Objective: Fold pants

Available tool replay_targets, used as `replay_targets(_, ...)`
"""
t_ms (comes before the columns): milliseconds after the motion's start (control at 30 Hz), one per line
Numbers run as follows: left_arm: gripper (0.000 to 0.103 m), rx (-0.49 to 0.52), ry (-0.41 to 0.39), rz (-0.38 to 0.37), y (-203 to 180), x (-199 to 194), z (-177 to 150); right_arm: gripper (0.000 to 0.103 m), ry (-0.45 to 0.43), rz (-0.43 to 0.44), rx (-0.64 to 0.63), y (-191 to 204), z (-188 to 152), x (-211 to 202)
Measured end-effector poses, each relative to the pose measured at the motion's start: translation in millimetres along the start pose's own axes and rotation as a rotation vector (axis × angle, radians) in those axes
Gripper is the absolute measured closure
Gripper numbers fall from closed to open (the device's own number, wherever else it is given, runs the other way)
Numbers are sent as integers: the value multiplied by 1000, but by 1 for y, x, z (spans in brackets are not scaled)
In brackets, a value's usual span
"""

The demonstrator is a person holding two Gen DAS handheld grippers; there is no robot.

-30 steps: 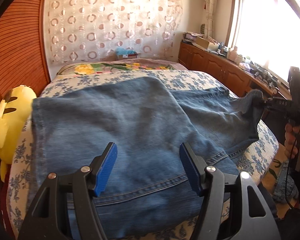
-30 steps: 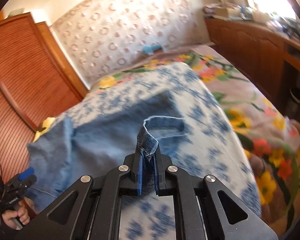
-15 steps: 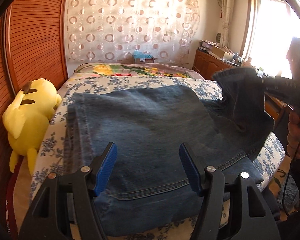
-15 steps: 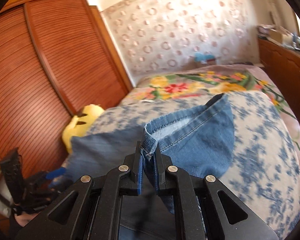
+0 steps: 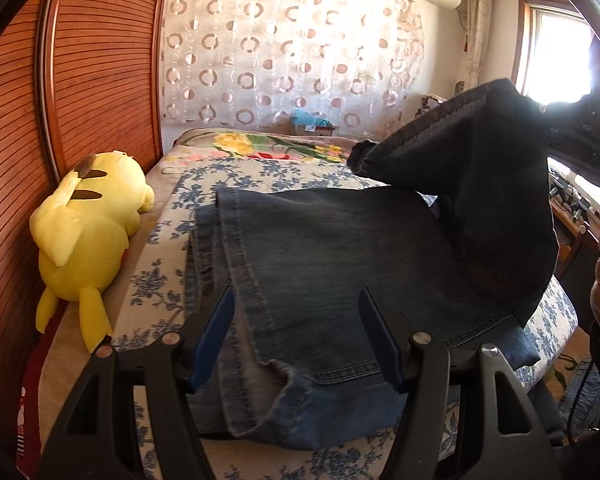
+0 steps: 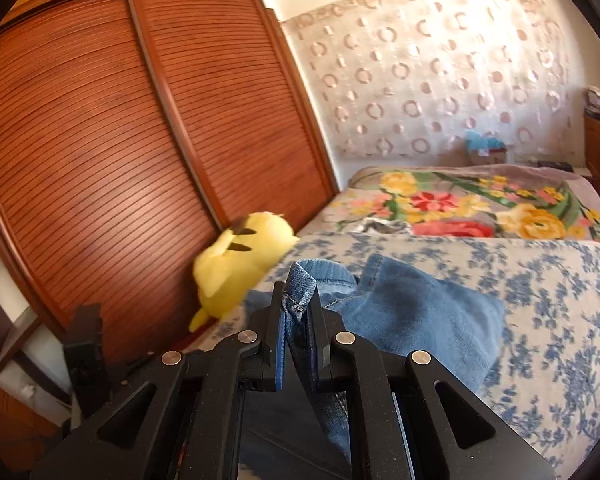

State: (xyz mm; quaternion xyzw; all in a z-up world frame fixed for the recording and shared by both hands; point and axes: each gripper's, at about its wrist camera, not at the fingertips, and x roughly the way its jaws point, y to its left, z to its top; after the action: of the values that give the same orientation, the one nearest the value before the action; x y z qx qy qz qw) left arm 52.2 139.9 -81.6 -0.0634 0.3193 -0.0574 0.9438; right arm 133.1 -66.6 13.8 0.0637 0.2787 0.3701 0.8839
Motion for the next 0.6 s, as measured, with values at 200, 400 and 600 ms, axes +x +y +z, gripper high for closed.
replay_targets(200, 39, -25, -7, 18, 12, -3, 0, 97, 25, 58, -48, 29, -3, 12)
replay_targets(400, 39, -34, -3, 27, 16, -3, -3, 97, 101, 82, -68, 38, -26, 32)
replay_targets(600, 39, -33, 3, 27, 15, 0, -4, 92, 172, 102, -57, 34, -50, 44)
